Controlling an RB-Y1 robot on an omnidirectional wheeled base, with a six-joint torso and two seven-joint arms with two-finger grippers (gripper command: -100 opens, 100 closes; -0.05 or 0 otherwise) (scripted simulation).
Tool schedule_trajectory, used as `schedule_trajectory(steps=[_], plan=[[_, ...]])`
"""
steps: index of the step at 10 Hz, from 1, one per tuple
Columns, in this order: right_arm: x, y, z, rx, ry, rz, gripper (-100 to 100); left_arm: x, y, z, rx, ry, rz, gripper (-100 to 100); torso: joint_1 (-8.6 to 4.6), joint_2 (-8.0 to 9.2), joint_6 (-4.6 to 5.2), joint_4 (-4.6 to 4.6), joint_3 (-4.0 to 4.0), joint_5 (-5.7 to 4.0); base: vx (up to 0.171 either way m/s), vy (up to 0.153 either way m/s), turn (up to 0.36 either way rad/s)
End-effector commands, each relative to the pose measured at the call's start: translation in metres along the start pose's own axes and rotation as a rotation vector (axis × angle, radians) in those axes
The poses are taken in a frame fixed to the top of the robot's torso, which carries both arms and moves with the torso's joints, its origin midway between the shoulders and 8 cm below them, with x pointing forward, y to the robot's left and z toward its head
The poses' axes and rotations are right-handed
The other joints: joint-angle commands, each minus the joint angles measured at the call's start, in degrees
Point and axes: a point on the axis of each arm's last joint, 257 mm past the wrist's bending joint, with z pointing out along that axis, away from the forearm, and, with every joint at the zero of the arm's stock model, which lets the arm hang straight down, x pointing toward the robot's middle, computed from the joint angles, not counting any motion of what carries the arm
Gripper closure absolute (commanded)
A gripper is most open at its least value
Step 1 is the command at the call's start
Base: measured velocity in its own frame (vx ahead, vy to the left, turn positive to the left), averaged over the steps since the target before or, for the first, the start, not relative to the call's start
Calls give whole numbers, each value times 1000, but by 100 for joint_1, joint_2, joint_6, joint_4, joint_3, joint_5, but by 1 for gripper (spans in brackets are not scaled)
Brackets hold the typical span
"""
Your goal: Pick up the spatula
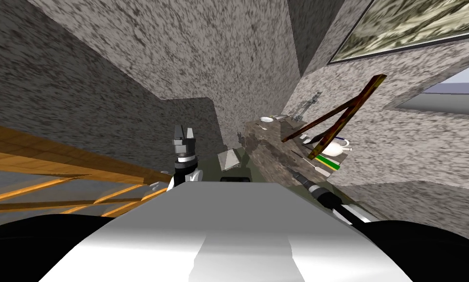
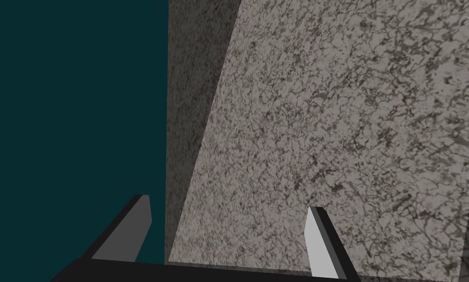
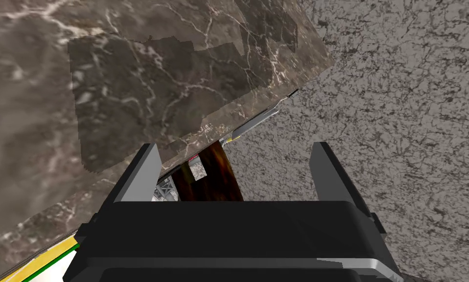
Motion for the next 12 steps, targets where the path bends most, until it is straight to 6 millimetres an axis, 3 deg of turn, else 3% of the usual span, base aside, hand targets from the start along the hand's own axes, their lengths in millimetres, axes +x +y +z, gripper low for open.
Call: schedule_trajectory(steps=[1,2,3,4,5,6,7,8,9,12], plan=[[-5,-12,-6,26,28,-46,-100,0,0,0,0,0,0,0,0,0,0,0,0,0,37,59,70],[-2,-31,-17,61,70,-96,-100,0,0,0,0,0,0,0,-4,0,2,0,0,1,45,67,122],[-7,-34,-18,67,76,-113,-100,0,0,0,0,0,0,0,-2,-2,1,-1,-1,0,38,52,40],[-4,-55,-31,106,118,-161,-100,0,0,0,0,0,0,0,-6,-1,3,0,-1,0,55,60,77],[-10,-55,-31,106,124,-180,-100,0,0,0,0,0,0,0,-4,-5,2,-1,-3,0,52,49,55],[-8,-73,-44,141,167,-229,-100,0,0,0,0,0,0,0,-7,-5,2,-1,-3,-1,57,50,110],[-14,-74,-43,141,173,-246,-100,0,0,0,0,0,0,0,-7,-8,1,-2,-5,-1,56,33,45],[-14,-91,-56,173,218,-299,-100,0,0,0,0,0,0,0,-12,-7,2,-2,-5,-2,69,35,83],[-19,-91,-56,173,222,-311,-100,0,0,0,0,0,0,0,-12,-11,1,-2,-6,-2,52,25,38],[-28,-119,-82,226,320,-432,-100,0,0,0,0,0,0,0,-20,-5,3,-1,-3,-5,61,19,61]])
